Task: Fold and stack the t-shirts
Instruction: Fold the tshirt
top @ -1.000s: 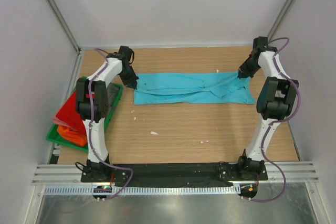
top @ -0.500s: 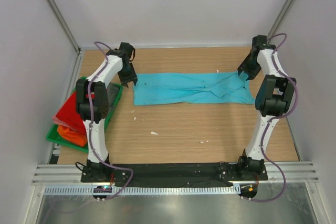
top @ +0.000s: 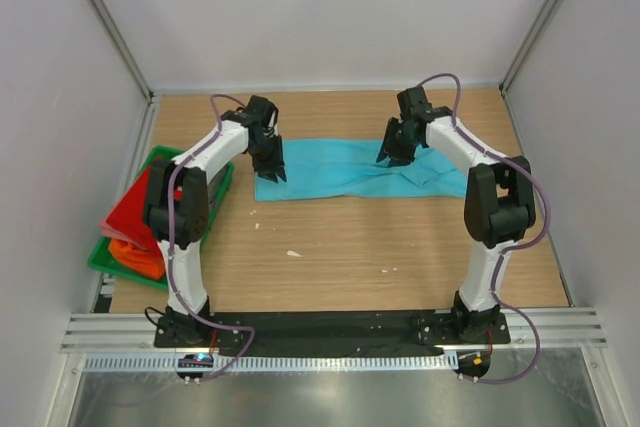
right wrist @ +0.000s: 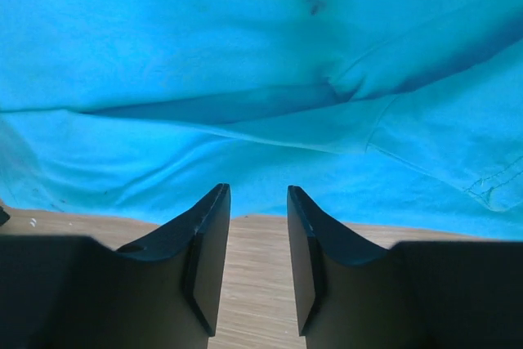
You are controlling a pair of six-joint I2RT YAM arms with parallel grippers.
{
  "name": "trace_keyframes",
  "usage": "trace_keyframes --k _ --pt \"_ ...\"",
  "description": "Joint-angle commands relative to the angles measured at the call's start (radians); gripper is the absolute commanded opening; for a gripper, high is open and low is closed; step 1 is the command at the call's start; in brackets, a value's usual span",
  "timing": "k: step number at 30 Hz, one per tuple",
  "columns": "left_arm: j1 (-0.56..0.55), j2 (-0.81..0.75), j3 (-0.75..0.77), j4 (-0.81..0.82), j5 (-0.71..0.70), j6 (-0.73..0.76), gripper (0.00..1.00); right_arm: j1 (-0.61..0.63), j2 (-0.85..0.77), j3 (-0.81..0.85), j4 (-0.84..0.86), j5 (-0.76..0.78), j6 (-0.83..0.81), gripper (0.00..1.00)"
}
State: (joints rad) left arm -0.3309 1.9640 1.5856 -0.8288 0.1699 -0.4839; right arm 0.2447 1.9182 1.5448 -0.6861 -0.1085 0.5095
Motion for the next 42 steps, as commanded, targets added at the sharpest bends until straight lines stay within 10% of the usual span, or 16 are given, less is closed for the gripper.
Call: trace_keyframes --k 1,20,42 --pt "-0.013 0.041 -0.004 0.056 0.085 0.021 0.27 -0.03 -0.022 -0.054 0.089 -0.046 0.073 0.39" --pt "0.033 0.142 -0.05 -0.001 -0.064 0.016 0.22 -0.015 0.056 -0.097 0.137 0.03 0.103 0.26" --pt "0.003 0.032 -0.105 -0.021 -0.107 0.083 0.26 -0.025 0.131 0.184 -0.024 0.181 -0.022 0.39"
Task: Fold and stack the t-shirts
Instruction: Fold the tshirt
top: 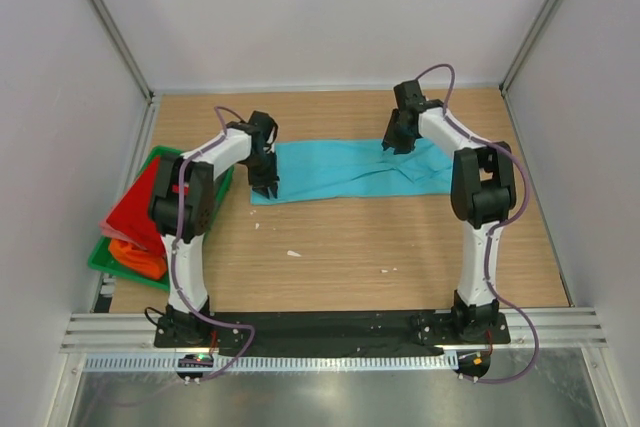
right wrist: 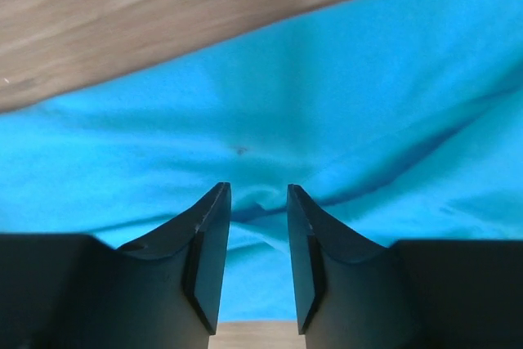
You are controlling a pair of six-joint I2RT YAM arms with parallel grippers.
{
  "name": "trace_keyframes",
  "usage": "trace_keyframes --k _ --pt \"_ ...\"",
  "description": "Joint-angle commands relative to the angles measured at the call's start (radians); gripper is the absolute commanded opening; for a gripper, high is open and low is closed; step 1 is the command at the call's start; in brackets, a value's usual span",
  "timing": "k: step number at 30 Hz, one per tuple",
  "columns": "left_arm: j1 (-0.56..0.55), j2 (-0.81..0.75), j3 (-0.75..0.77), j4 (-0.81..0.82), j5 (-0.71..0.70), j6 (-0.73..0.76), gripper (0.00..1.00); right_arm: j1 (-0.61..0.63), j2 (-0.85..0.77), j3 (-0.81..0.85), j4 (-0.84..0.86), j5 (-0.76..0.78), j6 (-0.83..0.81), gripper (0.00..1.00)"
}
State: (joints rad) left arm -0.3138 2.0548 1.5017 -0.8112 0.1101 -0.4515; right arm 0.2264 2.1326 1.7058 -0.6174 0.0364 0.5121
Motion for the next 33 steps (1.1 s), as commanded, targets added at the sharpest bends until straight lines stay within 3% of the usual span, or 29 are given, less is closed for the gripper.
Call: trace_keyframes --k 1,7,13,15,20,23,28,33 --pt "-0.019 -0.08 -0.021 -0.04 -0.05 0.054 0.27 -0.018 -0.136 0.005 -0.116 0.04 -0.023 0.41" --pt "-0.028 -0.136 -0.017 -0.01 0.044 0.082 0.31 -0.212 -0.332 -0.278 0.005 -0.154 0.026 0.53" --pt "-0.07 -0.183 -0.058 0.09 0.171 0.076 0.3 -0.352 -0.381 -0.463 0.117 -0.334 0.091 0.55" --pt "-0.08 -0.16 -0.049 0.101 0.188 0.07 0.29 -0.363 -0.407 -0.512 0.13 -0.314 0.118 0.52" --pt "-0.087 -0.142 -0.021 0.099 0.151 0.03 0.28 -0.441 -0.465 -0.531 0.015 -0.095 0.065 0.42" --pt "-0.085 -0.134 -0.023 0.09 0.096 0.025 0.29 -0.482 -0.473 -0.535 -0.019 -0.07 0.051 0.41" --pt "-0.084 -0.117 -0.041 0.057 0.034 0.011 0.29 -0.521 -0.491 -0.606 0.007 -0.043 0.083 0.54" --pt "-0.059 -0.124 -0.073 0.047 -0.003 0.011 0.29 -0.542 -0.461 -0.632 0.06 -0.041 0.078 0.55"
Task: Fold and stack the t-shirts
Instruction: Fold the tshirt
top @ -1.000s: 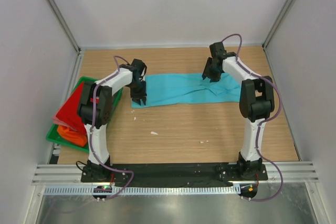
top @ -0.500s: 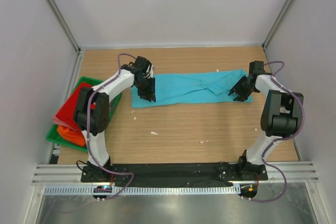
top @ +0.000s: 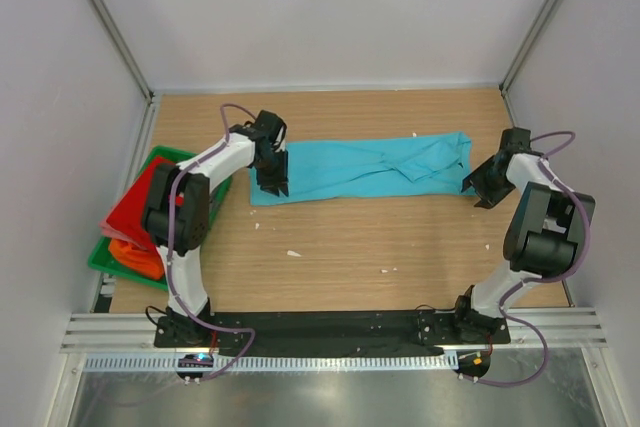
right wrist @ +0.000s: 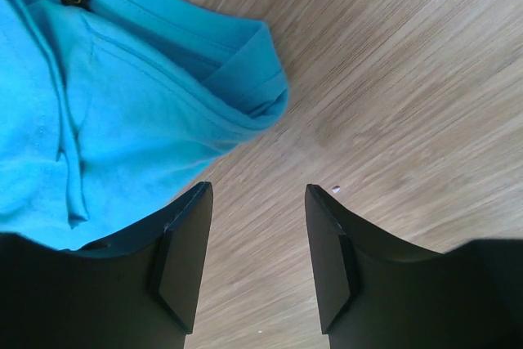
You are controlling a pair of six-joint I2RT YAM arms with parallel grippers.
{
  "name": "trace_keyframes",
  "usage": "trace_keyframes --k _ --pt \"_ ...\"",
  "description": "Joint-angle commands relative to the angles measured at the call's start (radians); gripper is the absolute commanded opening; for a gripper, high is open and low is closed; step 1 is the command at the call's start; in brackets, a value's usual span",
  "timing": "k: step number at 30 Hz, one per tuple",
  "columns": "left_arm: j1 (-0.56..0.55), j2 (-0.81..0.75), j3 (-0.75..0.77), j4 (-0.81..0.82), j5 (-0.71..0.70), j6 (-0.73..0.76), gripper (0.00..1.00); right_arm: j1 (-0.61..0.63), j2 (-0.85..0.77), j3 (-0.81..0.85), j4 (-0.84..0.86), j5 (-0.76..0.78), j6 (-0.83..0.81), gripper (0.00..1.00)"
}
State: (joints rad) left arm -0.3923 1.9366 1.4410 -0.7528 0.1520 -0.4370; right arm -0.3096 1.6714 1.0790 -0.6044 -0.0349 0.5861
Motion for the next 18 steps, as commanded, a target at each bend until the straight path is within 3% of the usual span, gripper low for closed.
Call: trace_keyframes --k 1,10,13,17,18 --pt "0.024 -0.007 -0.022 -0.011 -0.052 -0.002 0.29 -0.008 0.01 -0.007 0.067 0.03 0.004 0.55" --pt "0.069 0.008 -0.05 -0.014 -0.097 0.027 0.3 -0.016 0.089 0.007 0.118 0.136 -0.019 0.53" --pt "0.079 0.039 -0.056 -0.031 -0.104 0.032 0.3 -0.02 0.116 0.015 0.118 0.164 -0.016 0.47" --pt "0.095 0.065 -0.068 -0.049 -0.127 0.038 0.29 -0.031 0.14 0.036 0.091 0.243 -0.02 0.29" --pt "0.098 0.068 -0.073 -0.054 -0.14 0.038 0.28 -0.034 0.146 0.054 0.063 0.277 -0.034 0.15"
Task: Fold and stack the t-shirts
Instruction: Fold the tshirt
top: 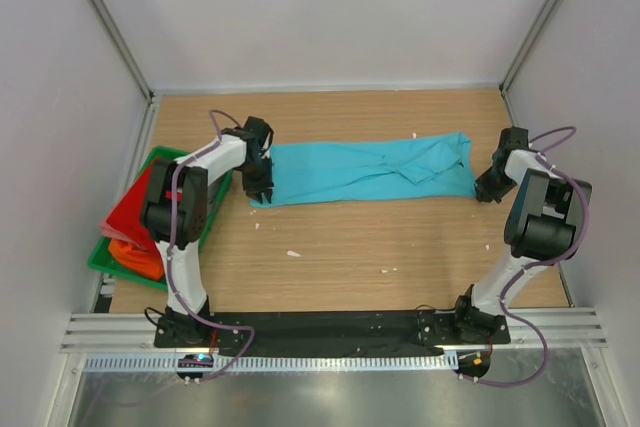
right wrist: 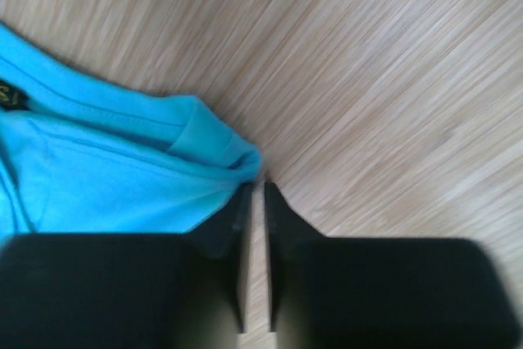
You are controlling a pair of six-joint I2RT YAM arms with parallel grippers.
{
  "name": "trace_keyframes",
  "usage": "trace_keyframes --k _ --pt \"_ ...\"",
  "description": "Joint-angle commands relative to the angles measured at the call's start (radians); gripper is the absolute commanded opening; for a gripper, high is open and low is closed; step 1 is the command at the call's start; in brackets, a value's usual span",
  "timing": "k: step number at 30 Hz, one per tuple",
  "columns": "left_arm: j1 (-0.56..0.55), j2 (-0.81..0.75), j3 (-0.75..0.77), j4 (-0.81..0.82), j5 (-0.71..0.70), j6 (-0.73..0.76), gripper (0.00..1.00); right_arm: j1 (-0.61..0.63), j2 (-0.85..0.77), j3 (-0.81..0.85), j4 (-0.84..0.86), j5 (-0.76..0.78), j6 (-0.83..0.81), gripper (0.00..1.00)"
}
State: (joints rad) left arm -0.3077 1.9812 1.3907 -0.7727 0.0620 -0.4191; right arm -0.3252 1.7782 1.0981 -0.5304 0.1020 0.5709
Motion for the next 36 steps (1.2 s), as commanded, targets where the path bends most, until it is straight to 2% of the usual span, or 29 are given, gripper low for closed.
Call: trace_keyframes --k 1,2,3,6,9,10,11,14,15,17,18,20,27,36 --pt "0.016 0.028 -0.027 -0.036 -0.051 0.023 0.27 -0.02 0.044 0.049 -0.032 0.178 -0.028 0.06" --pt "0.019 0.03 -0.032 -0.037 -0.054 0.026 0.27 -0.02 0.055 0.063 -0.054 0.224 -0.037 0.01" --pt "0.022 0.031 -0.041 -0.04 -0.054 0.032 0.26 -0.02 0.055 0.078 -0.068 0.258 -0.057 0.01" --pt "0.022 0.016 -0.064 -0.025 -0.047 0.04 0.24 -0.017 0.047 0.071 -0.051 0.207 -0.062 0.01" --pt "0.016 -0.031 -0.073 -0.011 -0.004 0.051 0.24 -0.006 0.033 0.088 -0.078 0.189 -0.071 0.07" --pt "0.013 -0.05 -0.068 -0.013 0.013 0.055 0.25 0.003 0.02 0.094 -0.089 0.179 -0.075 0.1" --pt "0.007 -0.067 -0.065 -0.014 0.056 0.057 0.28 0.006 0.0 0.1 -0.097 0.17 -0.081 0.18" --pt "-0.008 -0.145 -0.065 -0.002 0.137 0.054 0.36 0.035 -0.091 0.098 -0.118 0.082 -0.063 0.34" --pt "-0.011 -0.178 -0.065 0.006 0.143 0.049 0.38 0.046 -0.108 0.089 -0.115 0.061 -0.059 0.42" --pt "-0.016 -0.196 -0.052 0.009 0.162 0.049 0.39 0.058 -0.149 0.071 -0.117 0.006 -0.036 0.47" --pt "-0.016 -0.203 -0.045 0.006 0.165 0.045 0.39 0.058 -0.163 0.042 -0.1 -0.007 -0.019 0.53" --pt "-0.016 -0.2 -0.035 0.009 0.167 0.043 0.39 0.058 -0.18 0.014 -0.074 -0.007 -0.02 0.56" --pt "0.005 -0.127 -0.024 -0.007 0.121 0.028 0.36 0.058 -0.093 0.008 0.021 -0.045 -0.036 0.57" --pt "0.025 -0.058 -0.028 -0.014 0.05 0.036 0.33 0.057 -0.008 0.023 0.04 -0.004 -0.039 0.52"
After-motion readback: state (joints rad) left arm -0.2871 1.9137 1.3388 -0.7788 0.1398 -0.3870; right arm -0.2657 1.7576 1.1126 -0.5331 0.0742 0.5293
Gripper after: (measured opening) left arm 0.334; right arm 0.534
